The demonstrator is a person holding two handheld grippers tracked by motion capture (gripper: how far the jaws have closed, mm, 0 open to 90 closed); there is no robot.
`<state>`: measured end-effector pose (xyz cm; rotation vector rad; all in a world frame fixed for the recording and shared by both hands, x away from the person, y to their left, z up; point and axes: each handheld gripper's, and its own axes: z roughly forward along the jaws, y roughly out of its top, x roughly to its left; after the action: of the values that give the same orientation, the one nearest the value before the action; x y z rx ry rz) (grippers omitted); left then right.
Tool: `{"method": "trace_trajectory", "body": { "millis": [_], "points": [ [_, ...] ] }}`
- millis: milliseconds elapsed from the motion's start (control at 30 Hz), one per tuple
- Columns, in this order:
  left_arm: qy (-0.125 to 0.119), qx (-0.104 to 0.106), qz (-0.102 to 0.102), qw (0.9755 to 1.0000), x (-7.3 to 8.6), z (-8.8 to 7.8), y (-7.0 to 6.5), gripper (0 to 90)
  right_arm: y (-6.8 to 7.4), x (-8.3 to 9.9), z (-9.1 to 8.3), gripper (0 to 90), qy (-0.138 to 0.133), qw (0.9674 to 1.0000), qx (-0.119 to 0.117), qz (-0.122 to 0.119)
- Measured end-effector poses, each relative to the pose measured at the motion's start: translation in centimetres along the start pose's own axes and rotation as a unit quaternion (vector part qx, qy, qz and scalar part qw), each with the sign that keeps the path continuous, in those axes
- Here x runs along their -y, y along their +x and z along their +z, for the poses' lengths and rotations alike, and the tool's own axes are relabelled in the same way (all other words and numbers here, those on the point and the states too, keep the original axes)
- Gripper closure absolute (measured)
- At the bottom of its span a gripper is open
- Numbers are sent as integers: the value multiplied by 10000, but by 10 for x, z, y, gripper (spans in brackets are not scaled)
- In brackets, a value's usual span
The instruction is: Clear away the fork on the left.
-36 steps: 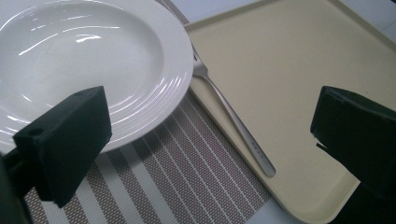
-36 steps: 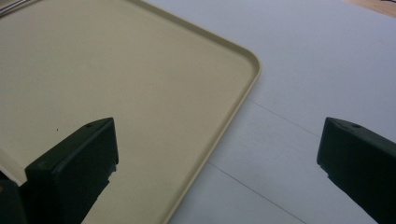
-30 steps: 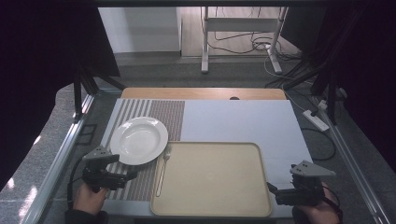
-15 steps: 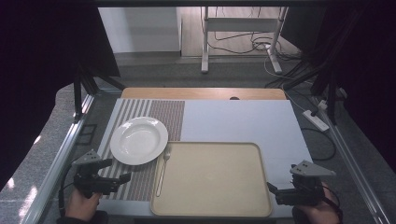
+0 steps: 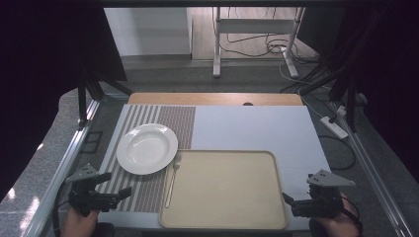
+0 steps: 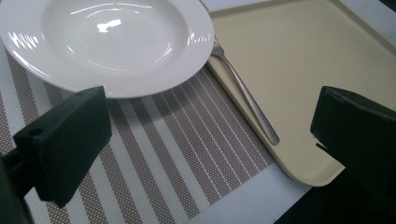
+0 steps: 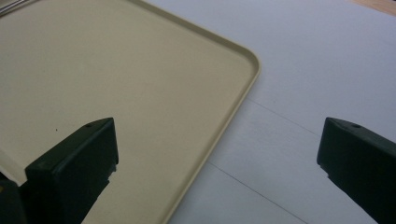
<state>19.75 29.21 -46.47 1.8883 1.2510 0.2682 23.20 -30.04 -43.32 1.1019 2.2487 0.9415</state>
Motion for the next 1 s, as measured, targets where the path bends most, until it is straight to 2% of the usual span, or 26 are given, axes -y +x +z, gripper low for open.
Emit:
{"method": "trace_trajectory", "body": {
  "millis": [267, 1000],
  "points": [
    [92, -20, 5, 10000, 4, -1, -1, 0, 0, 0, 0, 0, 4, 10000, 7, 1],
    [62, -209, 24, 9998, 12, -12, -5, 0, 0, 0, 1, 0, 37, 10000, 23, 14]
  ]
}}
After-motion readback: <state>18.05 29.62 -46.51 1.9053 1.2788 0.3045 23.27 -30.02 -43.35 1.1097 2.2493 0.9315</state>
